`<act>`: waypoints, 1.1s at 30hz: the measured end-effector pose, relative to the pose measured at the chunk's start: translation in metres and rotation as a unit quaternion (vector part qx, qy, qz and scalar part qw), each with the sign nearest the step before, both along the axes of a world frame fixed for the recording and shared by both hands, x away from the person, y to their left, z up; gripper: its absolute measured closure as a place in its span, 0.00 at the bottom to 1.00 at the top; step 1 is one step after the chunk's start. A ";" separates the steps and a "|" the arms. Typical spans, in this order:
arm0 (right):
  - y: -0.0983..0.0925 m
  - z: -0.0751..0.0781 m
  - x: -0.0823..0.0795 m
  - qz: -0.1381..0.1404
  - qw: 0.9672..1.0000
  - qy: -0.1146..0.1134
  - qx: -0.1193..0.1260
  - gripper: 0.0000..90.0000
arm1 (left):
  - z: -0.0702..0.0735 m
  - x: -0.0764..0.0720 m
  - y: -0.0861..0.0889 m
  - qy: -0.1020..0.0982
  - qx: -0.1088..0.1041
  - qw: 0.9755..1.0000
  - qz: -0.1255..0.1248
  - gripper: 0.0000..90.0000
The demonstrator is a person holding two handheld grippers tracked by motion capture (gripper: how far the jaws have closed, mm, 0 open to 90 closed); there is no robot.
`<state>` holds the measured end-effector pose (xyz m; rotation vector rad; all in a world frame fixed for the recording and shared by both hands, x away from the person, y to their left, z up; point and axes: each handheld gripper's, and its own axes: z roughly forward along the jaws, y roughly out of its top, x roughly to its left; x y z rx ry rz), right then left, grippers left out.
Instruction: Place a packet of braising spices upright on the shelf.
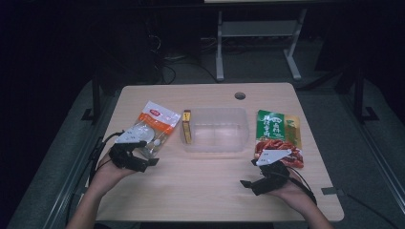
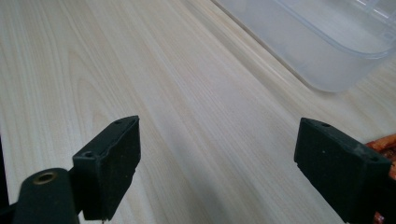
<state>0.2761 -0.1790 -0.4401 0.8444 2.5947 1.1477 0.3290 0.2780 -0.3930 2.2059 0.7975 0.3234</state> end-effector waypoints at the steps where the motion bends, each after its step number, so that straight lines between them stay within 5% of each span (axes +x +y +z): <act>1: 0.000 0.000 0.000 0.001 1.000 0.000 -0.001 0.16 | 0.004 0.007 0.005 -0.006 0.004 1.000 0.014 0.16; 10: 0.001 -0.001 0.000 0.004 1.000 0.001 -0.003 0.16 | 0.008 0.034 0.020 -0.016 0.004 0.998 0.054 0.16; 16: -0.006 0.001 0.002 -0.006 1.000 0.000 -0.014 0.17 | 0.006 0.038 0.009 -0.015 0.010 0.999 0.040 0.16; 23: -0.035 0.003 0.020 -0.064 0.998 -0.001 -0.009 0.23 | -0.003 0.036 0.004 -0.002 -0.003 1.000 0.029 0.16; 28: -0.055 0.004 0.033 -0.106 0.994 -0.010 -0.005 0.48 | -0.008 0.032 0.001 0.012 -0.014 1.000 0.025 0.16; 31: -0.067 0.000 0.045 -0.134 0.991 -0.005 -0.021 0.75 | -0.010 0.027 -0.001 0.013 -0.015 1.000 0.016 0.16; 33: -0.070 -0.001 0.049 -0.141 0.990 -0.007 -0.024 0.80 | -0.011 0.024 -0.002 0.015 -0.020 1.000 0.013 0.16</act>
